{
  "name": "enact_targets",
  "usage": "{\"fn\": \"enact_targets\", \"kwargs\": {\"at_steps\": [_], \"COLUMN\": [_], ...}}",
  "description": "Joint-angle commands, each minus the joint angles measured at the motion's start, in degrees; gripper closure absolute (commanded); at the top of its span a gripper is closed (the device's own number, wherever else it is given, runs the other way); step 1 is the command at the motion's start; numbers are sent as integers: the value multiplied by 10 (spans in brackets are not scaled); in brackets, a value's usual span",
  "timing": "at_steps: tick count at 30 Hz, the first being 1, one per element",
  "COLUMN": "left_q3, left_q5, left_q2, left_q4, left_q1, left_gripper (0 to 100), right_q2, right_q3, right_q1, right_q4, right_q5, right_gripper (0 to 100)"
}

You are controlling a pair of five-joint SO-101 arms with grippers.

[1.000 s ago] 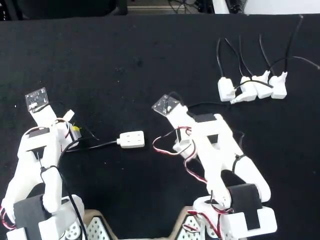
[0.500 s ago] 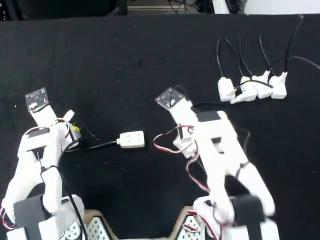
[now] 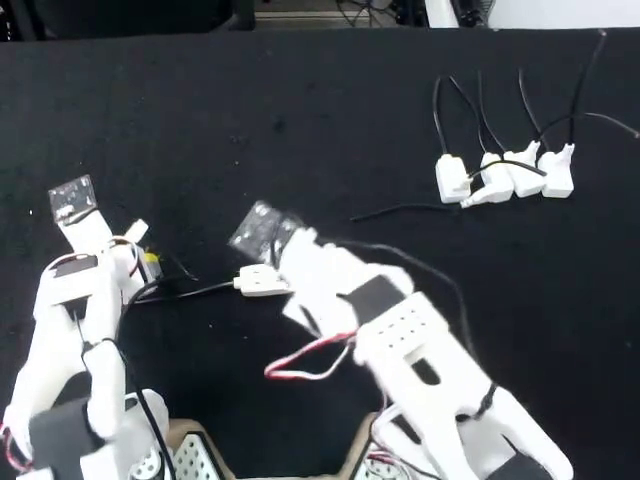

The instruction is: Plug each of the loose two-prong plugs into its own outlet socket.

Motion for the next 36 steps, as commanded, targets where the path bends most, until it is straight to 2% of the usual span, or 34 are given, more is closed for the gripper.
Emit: {"fn": "enact_targets", "kwargs": {"at_steps": [1,4,6,11,14,18,23,30,36], "left_q3": [22,54,75,141,170,209,260,326,341], "left_q5": [4,4,4,4,3,3,3,3,3], "left_q2": [-78,-153,-199,-293,-347,-422,-516,-647,-746], "left_q4": [-2,-3,-4,-43,-44,-43,-43,-42,22], "left_q1": [24,44,53,77,106,131,168,193,196], "left_gripper": [777,777,777,777,777,777,777,777,776], "right_q2": [-19,-19,-19,-19,-19,-19,-19,-19,-19], "right_q3": [37,80,104,145,174,214,222,229,229], "right_q1": [-17,-18,-18,-61,-98,-108,-110,-167,-167], "right_q4": [-141,-219,-256,-320,-384,-465,-475,-476,-476], "right_q5": [-58,-130,-150,-151,-151,-154,-156,-156,-156], "right_gripper": [988,988,987,984,985,985,986,987,987]}}
